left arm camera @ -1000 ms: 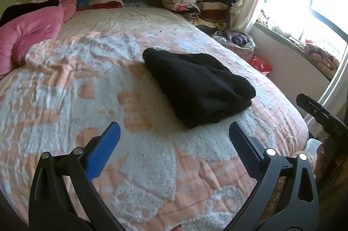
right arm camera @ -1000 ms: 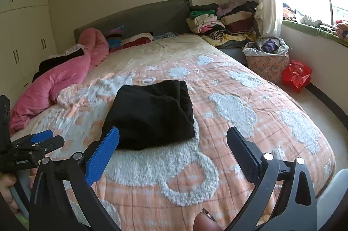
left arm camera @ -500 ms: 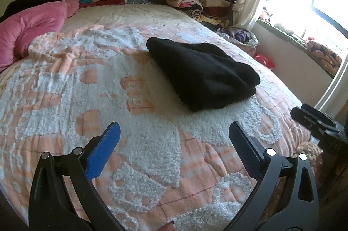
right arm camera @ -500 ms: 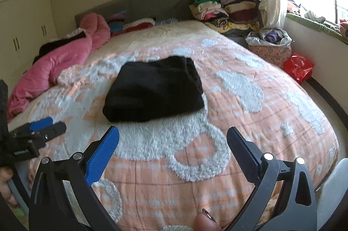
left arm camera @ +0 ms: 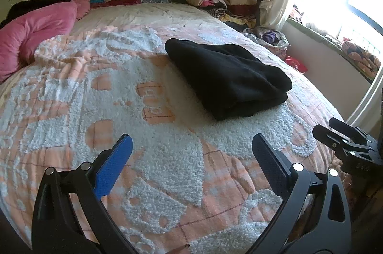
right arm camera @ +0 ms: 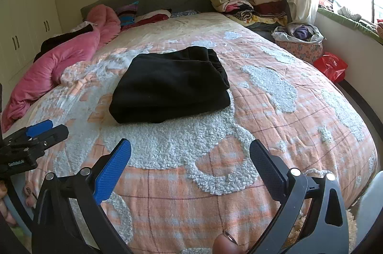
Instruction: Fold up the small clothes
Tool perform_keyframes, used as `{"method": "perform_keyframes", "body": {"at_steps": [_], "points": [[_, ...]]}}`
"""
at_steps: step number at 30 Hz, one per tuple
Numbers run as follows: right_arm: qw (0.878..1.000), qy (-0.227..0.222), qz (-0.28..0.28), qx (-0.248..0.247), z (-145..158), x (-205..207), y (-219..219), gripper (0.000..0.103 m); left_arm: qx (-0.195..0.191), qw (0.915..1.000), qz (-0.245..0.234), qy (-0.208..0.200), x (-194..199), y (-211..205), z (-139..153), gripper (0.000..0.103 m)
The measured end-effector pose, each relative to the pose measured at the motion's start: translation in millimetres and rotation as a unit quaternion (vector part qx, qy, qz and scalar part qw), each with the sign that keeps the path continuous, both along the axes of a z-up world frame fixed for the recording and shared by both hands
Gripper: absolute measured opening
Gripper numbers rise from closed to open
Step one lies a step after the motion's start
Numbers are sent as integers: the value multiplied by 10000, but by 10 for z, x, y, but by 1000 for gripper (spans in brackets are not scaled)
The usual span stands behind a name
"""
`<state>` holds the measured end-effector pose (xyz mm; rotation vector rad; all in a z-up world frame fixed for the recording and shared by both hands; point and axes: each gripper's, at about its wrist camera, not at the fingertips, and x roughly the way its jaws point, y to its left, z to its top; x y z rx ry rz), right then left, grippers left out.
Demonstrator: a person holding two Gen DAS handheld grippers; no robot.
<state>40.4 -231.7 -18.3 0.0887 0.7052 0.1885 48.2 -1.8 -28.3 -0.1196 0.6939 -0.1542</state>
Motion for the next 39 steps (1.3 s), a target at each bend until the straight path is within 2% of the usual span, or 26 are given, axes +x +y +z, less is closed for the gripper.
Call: {"method": "perform_keyframes", "body": {"at_steps": [15,39], "points": [[10000,10,-17,-35,-18,7,3,99,108,9998,115,71,21,1,0,94],[10000,16,-27,-51,-33,10,-24,99,78,9998,147,86,3,13,54,94]]}}
